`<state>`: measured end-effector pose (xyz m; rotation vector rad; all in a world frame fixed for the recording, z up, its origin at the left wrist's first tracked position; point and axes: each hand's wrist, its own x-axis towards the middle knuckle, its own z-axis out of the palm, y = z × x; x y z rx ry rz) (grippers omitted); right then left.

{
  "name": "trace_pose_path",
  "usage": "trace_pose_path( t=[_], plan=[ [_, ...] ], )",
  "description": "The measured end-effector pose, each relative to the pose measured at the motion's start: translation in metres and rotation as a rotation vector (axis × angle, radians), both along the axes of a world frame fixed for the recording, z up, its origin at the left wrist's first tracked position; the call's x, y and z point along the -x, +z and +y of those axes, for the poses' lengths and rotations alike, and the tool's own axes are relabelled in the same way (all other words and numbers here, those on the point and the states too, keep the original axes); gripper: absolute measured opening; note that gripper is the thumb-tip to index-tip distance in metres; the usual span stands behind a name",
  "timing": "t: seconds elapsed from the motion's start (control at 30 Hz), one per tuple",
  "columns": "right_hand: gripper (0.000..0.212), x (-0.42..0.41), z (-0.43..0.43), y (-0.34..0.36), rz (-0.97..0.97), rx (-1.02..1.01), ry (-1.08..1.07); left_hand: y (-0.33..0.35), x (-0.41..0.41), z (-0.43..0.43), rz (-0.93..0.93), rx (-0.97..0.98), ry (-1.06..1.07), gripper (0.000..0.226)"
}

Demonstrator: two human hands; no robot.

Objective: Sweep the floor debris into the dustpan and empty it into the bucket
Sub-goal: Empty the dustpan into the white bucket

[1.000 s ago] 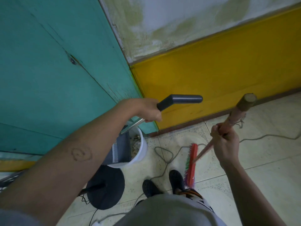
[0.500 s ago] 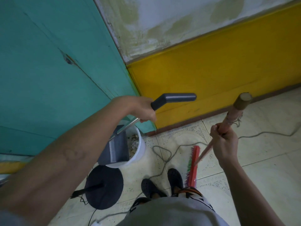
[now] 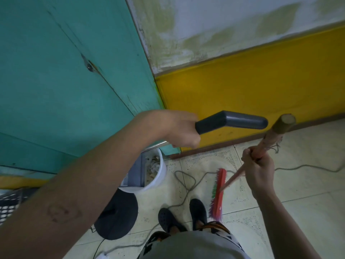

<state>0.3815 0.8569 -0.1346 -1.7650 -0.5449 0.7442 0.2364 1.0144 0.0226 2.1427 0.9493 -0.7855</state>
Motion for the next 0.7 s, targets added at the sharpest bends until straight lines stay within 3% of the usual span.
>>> trace_pose_path(
  t=[0.13, 0.4, 0.7],
  plan=[
    [0.028, -0.003, 0.002, 0.002, -0.009, 0.002, -0.001, -0.001, -0.002, -0.001, -0.037, -0.016, 0.048, 0.038],
    [0.029, -0.008, -0.004, 0.003, 0.032, 0.014, 0.013, -0.040, 0.001, 0.000, 0.066, 0.040, 0.101, 0.030],
    [0.027, -0.009, -0.006, 0.004, 0.012, 0.022, 0.016, -0.012, -0.004, 0.006, 0.006, 0.001, 0.062, 0.029]
  ],
)
